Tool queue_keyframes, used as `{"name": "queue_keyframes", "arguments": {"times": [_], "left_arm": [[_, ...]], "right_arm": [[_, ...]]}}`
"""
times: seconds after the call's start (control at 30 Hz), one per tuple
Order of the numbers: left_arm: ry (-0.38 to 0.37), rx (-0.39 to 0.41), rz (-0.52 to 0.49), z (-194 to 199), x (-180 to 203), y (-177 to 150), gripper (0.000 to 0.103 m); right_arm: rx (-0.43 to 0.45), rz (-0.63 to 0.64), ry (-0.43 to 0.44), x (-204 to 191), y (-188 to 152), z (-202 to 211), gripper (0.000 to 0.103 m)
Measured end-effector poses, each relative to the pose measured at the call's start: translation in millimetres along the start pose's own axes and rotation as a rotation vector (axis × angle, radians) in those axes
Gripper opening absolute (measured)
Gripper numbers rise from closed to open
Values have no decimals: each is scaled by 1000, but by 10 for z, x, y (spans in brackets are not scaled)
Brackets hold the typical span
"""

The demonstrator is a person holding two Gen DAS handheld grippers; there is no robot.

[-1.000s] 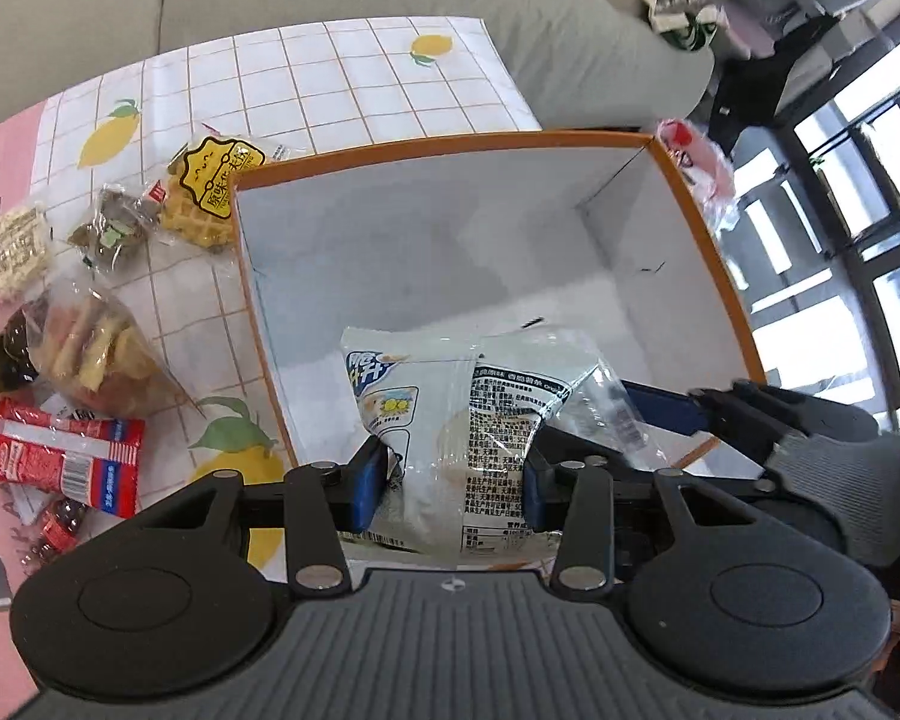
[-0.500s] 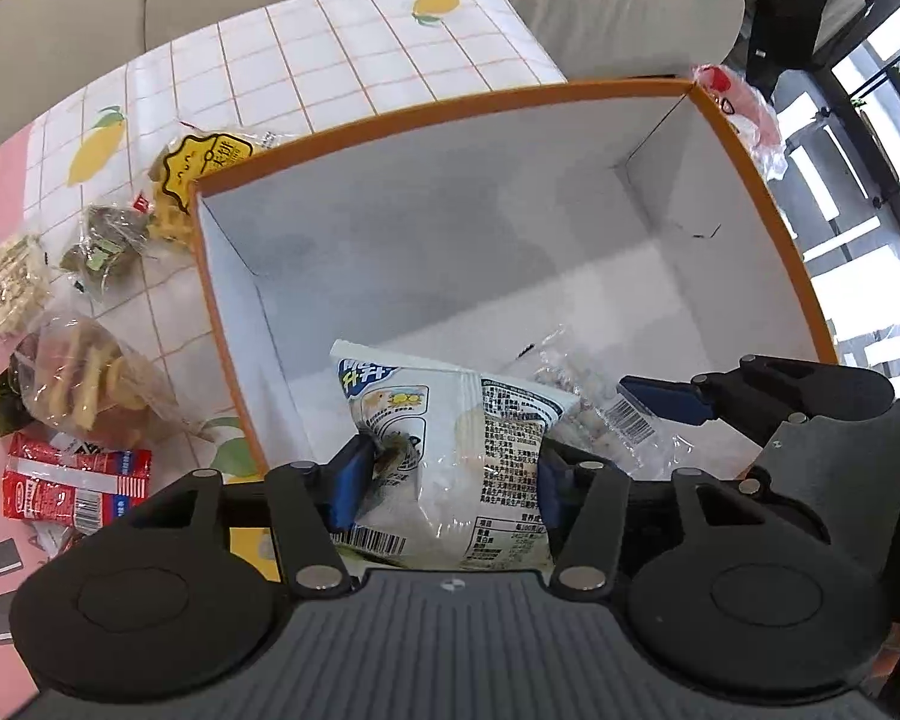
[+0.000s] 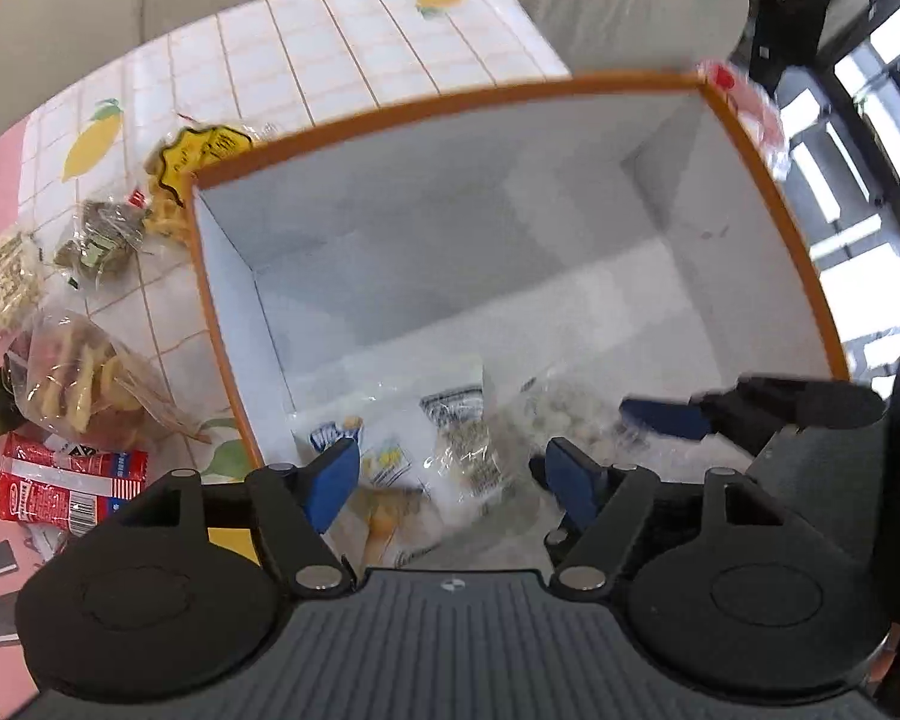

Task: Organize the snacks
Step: 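Carry both packs into the orange box and open both grippers, then lift both tools out of the box back toward the snack pile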

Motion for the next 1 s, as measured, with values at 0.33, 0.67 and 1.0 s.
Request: {"name": "queue_keyframes", "arguments": {"times": [0.33, 0.67, 1.0], "left_arm": [[-41, 75, 76, 292, -234, -28, 83], [-7, 198, 27, 629, -465, -258, 83], [55, 449, 36, 1091, -916, -696, 83]], "right_arm": [[-4, -21, -31, -66, -19, 10, 63], [58, -21, -137, -271, -46, 311, 84], [408, 59, -165, -939, -229, 868, 94]]}}
Point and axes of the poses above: each gripper's, at about its wrist camera, not at the fingertips, and z roughly against the way its jaws point, x to its right, y to its top, the point moved 6 cm from there along -z, roughly the way its jaws point, and after that the axes turned 14 degrees about y, right-handed, at the moved point
